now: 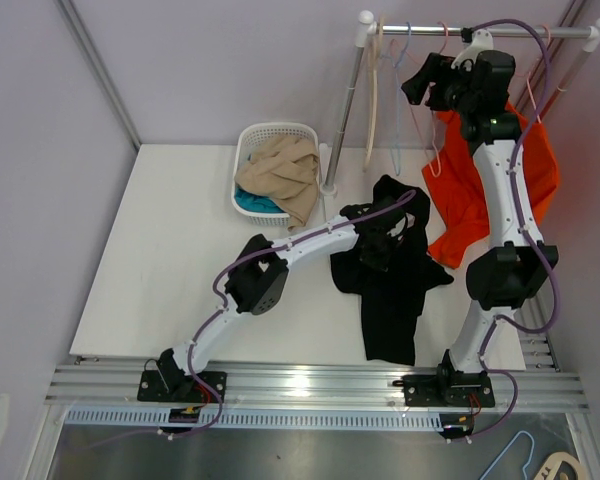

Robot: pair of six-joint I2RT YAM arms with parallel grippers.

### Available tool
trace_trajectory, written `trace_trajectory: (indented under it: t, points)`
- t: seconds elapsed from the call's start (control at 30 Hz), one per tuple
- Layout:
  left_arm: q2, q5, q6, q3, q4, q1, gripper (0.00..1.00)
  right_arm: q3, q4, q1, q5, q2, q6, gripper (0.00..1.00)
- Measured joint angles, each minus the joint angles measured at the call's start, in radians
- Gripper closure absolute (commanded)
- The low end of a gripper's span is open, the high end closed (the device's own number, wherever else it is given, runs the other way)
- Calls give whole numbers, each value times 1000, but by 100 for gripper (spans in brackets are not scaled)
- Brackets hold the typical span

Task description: Remove the t-shirt from the hanger

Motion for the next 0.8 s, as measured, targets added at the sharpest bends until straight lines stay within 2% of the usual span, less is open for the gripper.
trace_trajectory:
  t: [0.1, 0.27, 0.3, 0.4, 0.57, 0.7, 0.8]
  points:
    - [-14, -5, 0, -36, 24, 0, 99, -15, 0, -2, 4, -54, -2, 13]
    - [-169, -6, 0, -267, 79, 0, 99, -15, -2, -18, 7, -141, -2, 0]
    - [-211, -5, 2, -305, 72, 0, 99, -15, -2, -29, 5, -157, 2, 1]
    - [-377, -2, 10, -455, 83, 0, 99, -15, -13, -77, 0, -200, 16, 0]
    - [-751, 23, 8, -718, 88, 24, 99, -77, -41, -193, 27, -299, 42, 0]
    - [-961, 40, 14, -739, 76, 113, 99, -202, -36, -251, 64, -404, 61, 1]
    - [-1022, 40, 33, -670, 44, 233, 99, -317, -28, -282, 86, -488, 70, 1]
